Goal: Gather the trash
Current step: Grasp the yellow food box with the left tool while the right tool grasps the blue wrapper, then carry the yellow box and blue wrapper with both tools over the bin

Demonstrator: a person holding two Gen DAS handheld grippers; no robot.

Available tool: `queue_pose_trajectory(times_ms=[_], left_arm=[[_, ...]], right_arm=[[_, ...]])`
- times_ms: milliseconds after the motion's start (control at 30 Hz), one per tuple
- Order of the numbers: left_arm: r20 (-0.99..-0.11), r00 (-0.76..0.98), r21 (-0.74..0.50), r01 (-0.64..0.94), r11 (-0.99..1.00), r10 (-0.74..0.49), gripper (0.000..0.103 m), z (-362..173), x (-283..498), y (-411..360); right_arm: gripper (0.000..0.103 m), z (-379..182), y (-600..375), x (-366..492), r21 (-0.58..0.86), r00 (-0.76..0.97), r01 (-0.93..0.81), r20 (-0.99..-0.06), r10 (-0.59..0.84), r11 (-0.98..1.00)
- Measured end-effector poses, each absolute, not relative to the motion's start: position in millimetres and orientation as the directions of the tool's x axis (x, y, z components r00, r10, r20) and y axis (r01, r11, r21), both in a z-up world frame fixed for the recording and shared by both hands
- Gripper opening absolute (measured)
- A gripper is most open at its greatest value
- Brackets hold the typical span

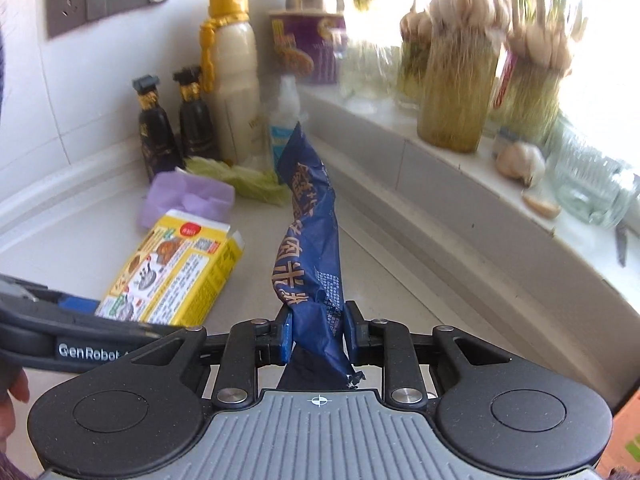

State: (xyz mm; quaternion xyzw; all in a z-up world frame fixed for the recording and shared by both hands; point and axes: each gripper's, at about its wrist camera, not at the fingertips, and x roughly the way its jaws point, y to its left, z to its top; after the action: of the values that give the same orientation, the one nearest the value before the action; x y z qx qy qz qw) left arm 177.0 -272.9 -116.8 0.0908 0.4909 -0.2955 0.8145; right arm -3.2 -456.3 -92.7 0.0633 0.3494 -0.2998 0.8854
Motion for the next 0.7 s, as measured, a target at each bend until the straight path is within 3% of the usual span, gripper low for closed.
queue_pose_trajectory(times_ms=[700], left_arm=[[-0.811,0.415,-0.18,0.495,0.85,-0.413,0.068,-60.8,125.3,-161.9]], right_arm=[[0.024,-61.8,-342.7,-20.9,-0.029,0.623,0.514,-0.675,-0.397,0.857]])
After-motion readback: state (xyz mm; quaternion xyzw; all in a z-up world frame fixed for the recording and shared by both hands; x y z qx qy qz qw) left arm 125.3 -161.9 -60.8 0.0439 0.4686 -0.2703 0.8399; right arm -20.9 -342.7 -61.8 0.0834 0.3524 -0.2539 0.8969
